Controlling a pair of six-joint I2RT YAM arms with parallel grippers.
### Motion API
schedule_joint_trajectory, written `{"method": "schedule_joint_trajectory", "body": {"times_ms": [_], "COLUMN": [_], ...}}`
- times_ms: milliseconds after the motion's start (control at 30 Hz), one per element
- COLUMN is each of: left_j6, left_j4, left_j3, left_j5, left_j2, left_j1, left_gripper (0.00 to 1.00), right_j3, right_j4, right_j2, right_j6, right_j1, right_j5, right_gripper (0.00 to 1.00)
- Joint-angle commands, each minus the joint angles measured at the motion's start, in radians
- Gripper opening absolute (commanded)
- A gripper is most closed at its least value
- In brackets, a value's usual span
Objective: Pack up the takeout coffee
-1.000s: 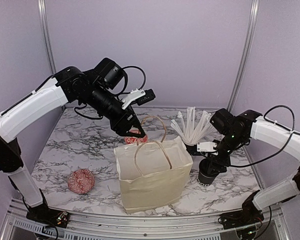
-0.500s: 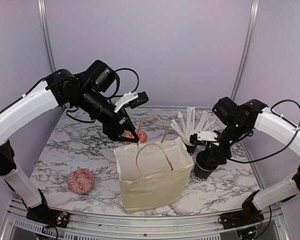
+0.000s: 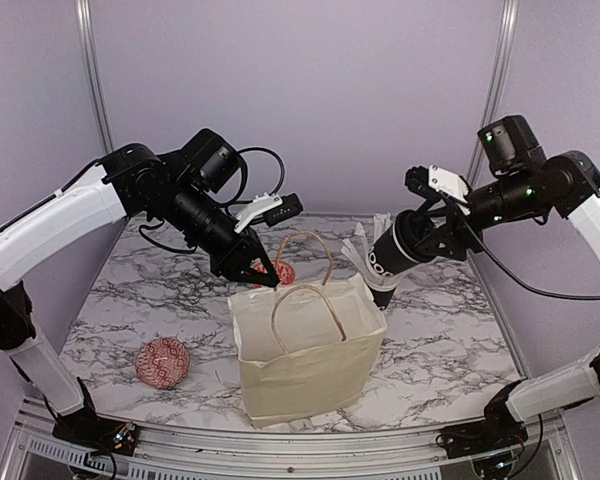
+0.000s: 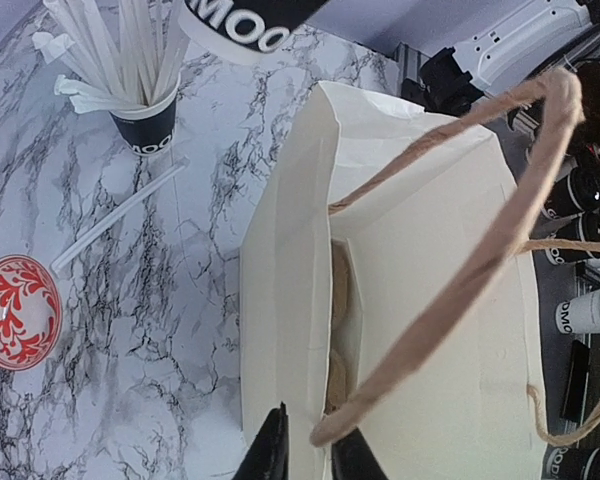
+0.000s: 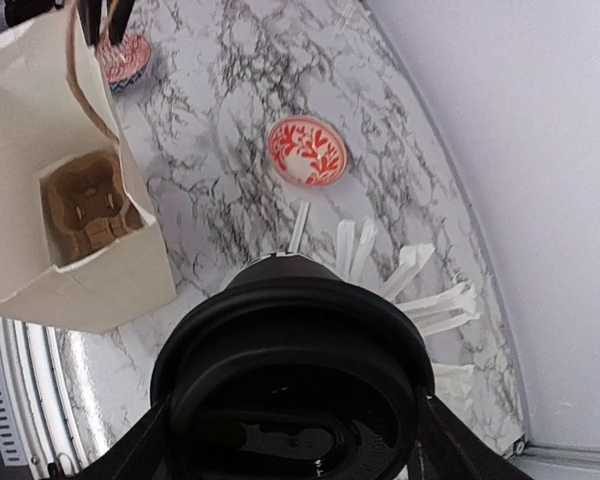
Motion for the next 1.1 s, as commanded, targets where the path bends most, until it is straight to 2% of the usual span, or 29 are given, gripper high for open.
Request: {"method": "schedule_joint_trajectory", "body": {"times_ms": [0,133,233,467,700,900,1067], "left_j6": [-0.007,-0.009,-0.005,-0.001,0.002,0.002,-0.007], "left_j4": [-0.016,-0.014,-0.015,-0.029,-0.050,-0.053,-0.053], "left_j3": [0.023,0.024,0.034,0.116,0.172,0.196,0.191], "left_j5": [0.027,0.029,0.026,0.024,-0.016,-0.028,-0.030], "left_j2": [0.032,0.046,0.055,0.092,0.121,0.115,0.119], "left_j1": [-0.005,-0.007,-0.007,-0.007,-0.006,-0.005,-0.006], "left_gripper": [0.12,0.01,0.00,0.00,0.00,0.00,0.00], "right_j3": [0.155,0.221,0.207,0.146,0.141,0.113,0.137], "right_j4": [0.061,0.035,0.016,-0.005,0.017,0.131,0.136], "right_j2": [0.015,0.023,-0.002,-0.057,-0.023,0.053,0.139], "right_j6": [0.013,-0.006,-0.032,-0.081,-0.054,0.061,0.097], "right_j1": [-0.008,-0.005,0.014,0.079,0.161,0.220,0.289], "right_j5": [-0.160,-0.371,-0.486,-0.565,-0.501,-0.326,-0.222], "right_gripper": [0.57,0.56,0.56,0.56,0.56,0.55,0.55]}}
